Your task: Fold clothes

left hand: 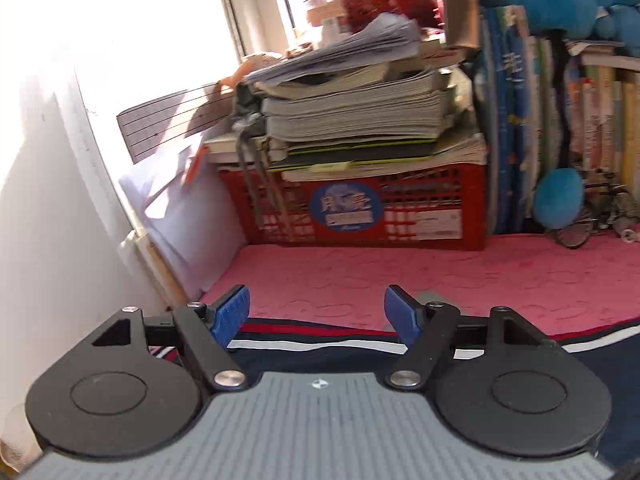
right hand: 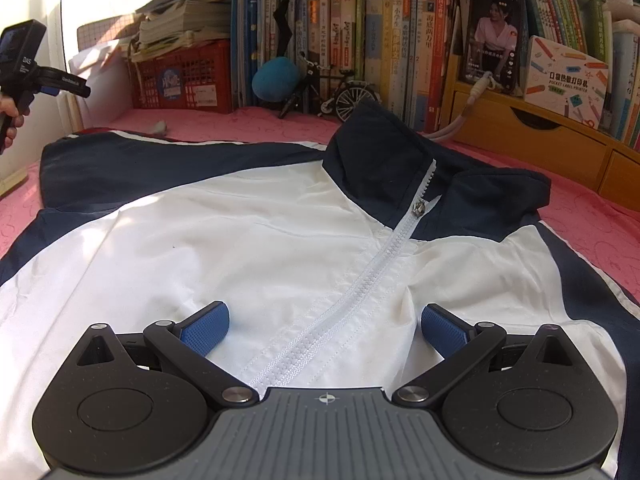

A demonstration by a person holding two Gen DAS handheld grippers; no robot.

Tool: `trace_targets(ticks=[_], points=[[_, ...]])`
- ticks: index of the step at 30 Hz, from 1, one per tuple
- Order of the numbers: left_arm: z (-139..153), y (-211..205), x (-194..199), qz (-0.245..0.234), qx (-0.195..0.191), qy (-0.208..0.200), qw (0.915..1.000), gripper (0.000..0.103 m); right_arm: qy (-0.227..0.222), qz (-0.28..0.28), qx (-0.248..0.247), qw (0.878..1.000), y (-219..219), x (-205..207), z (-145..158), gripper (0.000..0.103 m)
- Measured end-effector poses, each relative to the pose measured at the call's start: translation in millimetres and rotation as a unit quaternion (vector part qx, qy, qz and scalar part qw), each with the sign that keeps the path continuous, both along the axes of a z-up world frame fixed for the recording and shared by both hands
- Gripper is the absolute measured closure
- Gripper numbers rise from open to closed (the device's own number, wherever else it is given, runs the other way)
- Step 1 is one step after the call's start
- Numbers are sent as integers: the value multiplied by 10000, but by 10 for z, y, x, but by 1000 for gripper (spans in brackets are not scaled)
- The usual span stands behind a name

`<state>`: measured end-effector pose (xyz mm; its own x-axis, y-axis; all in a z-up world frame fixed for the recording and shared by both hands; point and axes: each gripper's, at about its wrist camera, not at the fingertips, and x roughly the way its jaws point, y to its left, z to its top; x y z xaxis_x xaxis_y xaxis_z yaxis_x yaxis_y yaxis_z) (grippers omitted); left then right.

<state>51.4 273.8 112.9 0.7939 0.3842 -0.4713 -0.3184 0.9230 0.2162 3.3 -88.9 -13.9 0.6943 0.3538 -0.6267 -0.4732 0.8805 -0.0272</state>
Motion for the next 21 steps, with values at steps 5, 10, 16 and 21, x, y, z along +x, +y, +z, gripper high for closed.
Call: trace_targets(ticks=[5, 10, 16, 21], points=[[-311, -1126, -172, -1920, -855, 390, 9769, 25, -353, -328, -191, 9987, -454, -297, 96, 0], [-565, -2060, -22, -2994, -907, 585, 9480, 25, -245, -1606, -325, 9862, -1409, -393, 18, 0], [-688, -2901, 296, -3652, -723, 503, 9268, 13, 224, -4103, -350, 9110, -2884, -670, -379, 0], [-898, -3372, 530, -3758, -469, 676, 9231, 2, -111, -4613, -196, 8870, -3332, -1116, -435, 0]])
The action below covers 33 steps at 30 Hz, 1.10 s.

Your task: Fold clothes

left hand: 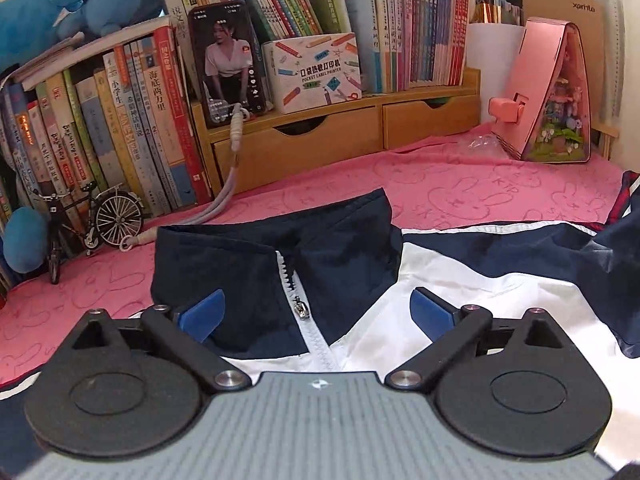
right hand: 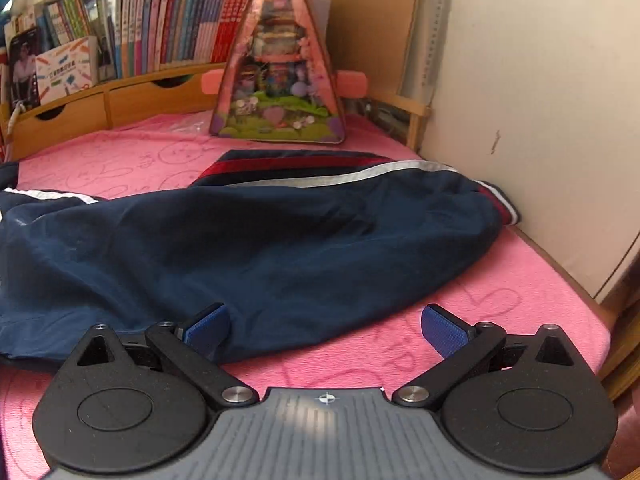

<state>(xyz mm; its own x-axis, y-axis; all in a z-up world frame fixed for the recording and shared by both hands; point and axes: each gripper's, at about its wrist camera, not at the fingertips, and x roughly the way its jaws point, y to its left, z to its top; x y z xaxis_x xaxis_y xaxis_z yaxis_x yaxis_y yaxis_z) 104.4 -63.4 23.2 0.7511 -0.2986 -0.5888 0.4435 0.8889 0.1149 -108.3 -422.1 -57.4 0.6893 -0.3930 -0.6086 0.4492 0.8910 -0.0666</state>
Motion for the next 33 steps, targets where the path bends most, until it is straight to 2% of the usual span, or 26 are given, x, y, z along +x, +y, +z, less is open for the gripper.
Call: trace_targets(ticks=[3, 7, 9, 12, 17, 20, 23, 24, 26, 27, 28, 29, 30, 31, 33], points=[[-91, -226, 127, 30, 59, -103, 9999, 2, -155, -18, 65, 9999, -73, -24, 1, 0], [-219, -531, 416, 347, 279, -259, 9987, 1, -362, -37, 210, 9991, -168, -17, 3, 0], [-298, -625, 630, 505, 391, -27, 9980, 0, -486, -152, 351, 9981, -250, 15, -2, 0], [-344, -626, 882, 874, 173, 253, 9957, 0, -608, -394, 501, 9961, -415, 41, 9, 0], [-389, -555, 1071, 1156, -132, 458, 9921, 0, -786, -1004, 746, 9890, -839, 111, 63, 0], [-405, -532, 1060, 1158, -190, 496, 9918, 0, -995, -1572, 1138, 9759, -1128, 127, 15, 0], [-413, -575, 1052, 1159, -196, 503, 9918, 0, -1273, -2025, 1814, 9539, -1423, 170, -95, 0], [-415, -590, 1057, 1159, -200, 507, 9918, 0, -1433, -2169, 1825, 9482, -1474, 210, -105, 0], [-414, -595, 1054, 1159, -197, 504, 9918, 0, -1415, -2382, 1974, 9404, -1582, 365, -106, 0], [-414, -598, 1053, 1160, -194, 502, 9918, 0, -1407, -2338, 2050, 9399, -1616, 453, -106, 13], [-416, -603, 1055, 1159, -196, 503, 9918, 0, -1298, -2252, 2129, 9419, -1643, 543, -92, 46], [-421, -610, 1059, 1159, -199, 506, 9918, 0, -1173, -2162, 2208, 9438, -1669, 634, -76, 63], [-423, -616, 1059, 1159, -202, 507, 9918, 0, -1182, -2051, 2006, 9506, -1633, 667, 0, 83], [-425, -619, 1060, 1160, -207, 509, 9917, 0, -1210, -1936, 1762, 9575, -1588, 692, 84, 84], [-429, -622, 1064, 1159, -221, 516, 9917, 0, -1347, -1835, 519, 9724, -1362, 631, 304, 84]])
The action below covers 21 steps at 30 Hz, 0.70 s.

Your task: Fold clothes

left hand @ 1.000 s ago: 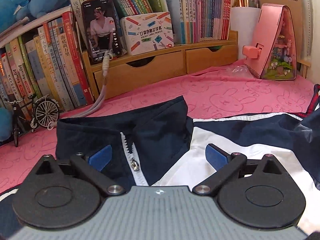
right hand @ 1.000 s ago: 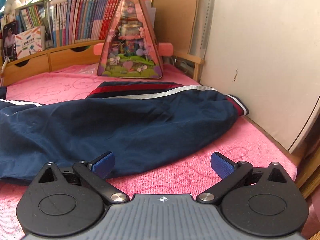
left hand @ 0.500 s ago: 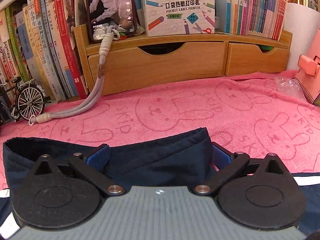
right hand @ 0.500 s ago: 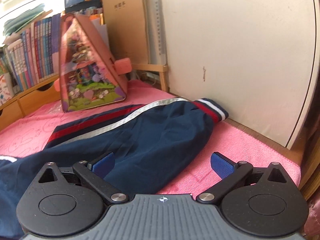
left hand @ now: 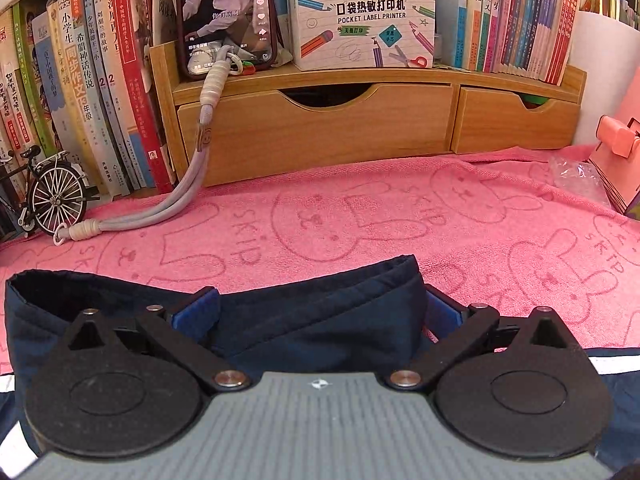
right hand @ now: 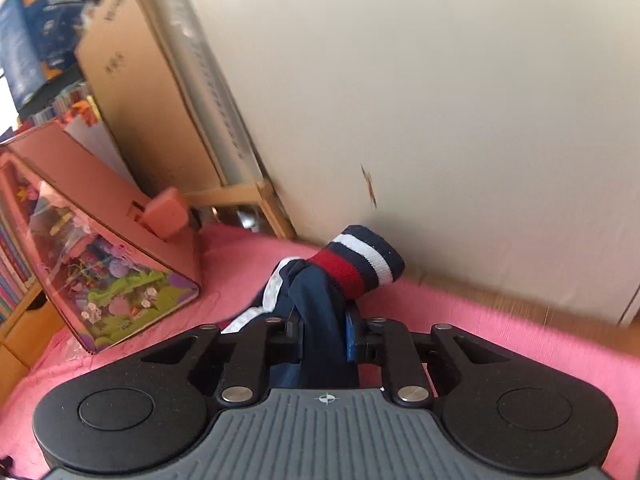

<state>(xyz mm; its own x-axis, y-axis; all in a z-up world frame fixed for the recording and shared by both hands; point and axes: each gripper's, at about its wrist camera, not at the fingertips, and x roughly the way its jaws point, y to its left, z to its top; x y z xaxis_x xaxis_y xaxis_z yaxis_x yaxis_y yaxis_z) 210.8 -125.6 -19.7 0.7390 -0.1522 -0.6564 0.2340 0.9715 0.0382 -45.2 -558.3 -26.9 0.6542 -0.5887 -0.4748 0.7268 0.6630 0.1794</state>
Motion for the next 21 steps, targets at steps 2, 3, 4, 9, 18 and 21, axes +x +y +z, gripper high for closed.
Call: trace_targets(ticks=[2, 3, 4, 9, 18, 21], points=[[-1, 0, 5, 0, -11, 3, 10000, 0, 229, -121, -1271, 9916, 207, -107, 137, 84], [-2, -2, 6, 0, -9, 0, 10000, 0, 484, -113, -1634, 9853, 256, -117, 133, 82], [-2, -5, 7, 1, -6, -3, 10000, 0, 805, -106, -1925, 9779, 295, -107, 93, 74], [63, 9, -52, -216, 155, -128, 9996, 2, 2473, -10, -2831, 9266, 565, -95, -167, 16], [581, 811, -1067, -1096, 354, -1132, 9869, 0, 776, 2200, -1294, 9638, 1241, -322, 357, 0], [605, 1260, -1238, -977, 731, -1295, 9840, 0, 206, 3346, -555, 9405, 1611, -20, 445, 0]])
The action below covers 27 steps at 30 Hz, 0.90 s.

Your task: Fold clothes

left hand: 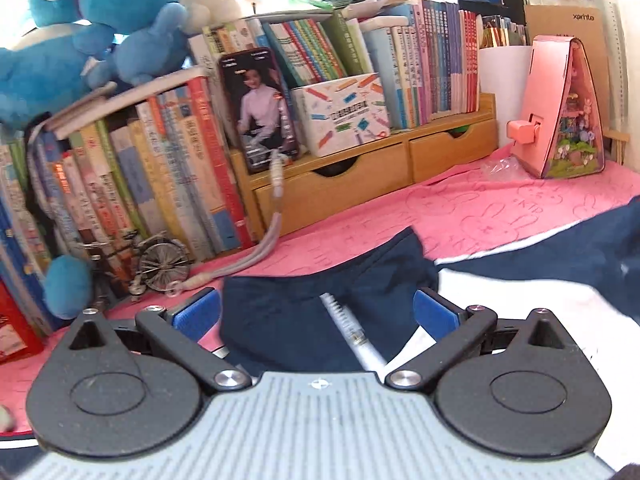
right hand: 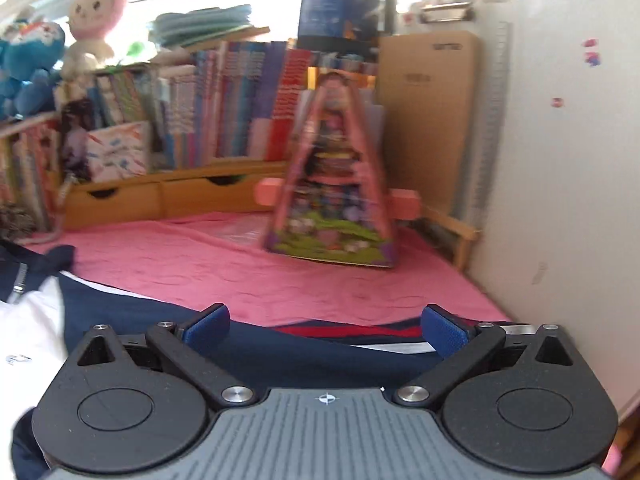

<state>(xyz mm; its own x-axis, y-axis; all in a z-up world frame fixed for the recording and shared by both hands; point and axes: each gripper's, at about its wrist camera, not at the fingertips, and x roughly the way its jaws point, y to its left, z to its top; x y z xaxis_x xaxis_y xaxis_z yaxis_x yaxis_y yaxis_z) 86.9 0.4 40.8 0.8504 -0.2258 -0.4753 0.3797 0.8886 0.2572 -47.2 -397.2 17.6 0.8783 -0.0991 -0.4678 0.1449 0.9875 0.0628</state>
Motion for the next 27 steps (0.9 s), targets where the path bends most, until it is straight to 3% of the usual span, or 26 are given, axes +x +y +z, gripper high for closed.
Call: trace_targets(ticks=[3, 7, 12, 15, 18, 24, 27], points=[[-27, 410, 50, 299, 305, 91, 9990, 0, -29, 1104, -9, 9939, 656, 380, 74, 0], [-84, 862, 267, 462, 92, 515, 9976, 0, 291, 2124, -358, 9761, 1432, 950, 32, 0], [-162, 1003, 443, -62, -96, 795, 9968, 0, 975, 2766, -989, 9509, 1980, 1437, -222, 0], [-289, 972, 543, -523, 142, 1115, 9923, 0, 1330, 2928, -964, 9420, 1978, 1536, -359, 0], [-402, 974, 625, -695, 299, 1239, 9894, 0, 1454, 2997, -802, 9395, 1871, 1550, -421, 0], [-467, 1078, 813, -555, -412, 1530, 9858, 1, 1628, 3152, -666, 9326, 1802, 1640, -503, 4], [-447, 1060, 709, -668, -522, 1436, 9860, 24, 1538, 3380, -654, 9262, 1833, 1599, -483, 20]])
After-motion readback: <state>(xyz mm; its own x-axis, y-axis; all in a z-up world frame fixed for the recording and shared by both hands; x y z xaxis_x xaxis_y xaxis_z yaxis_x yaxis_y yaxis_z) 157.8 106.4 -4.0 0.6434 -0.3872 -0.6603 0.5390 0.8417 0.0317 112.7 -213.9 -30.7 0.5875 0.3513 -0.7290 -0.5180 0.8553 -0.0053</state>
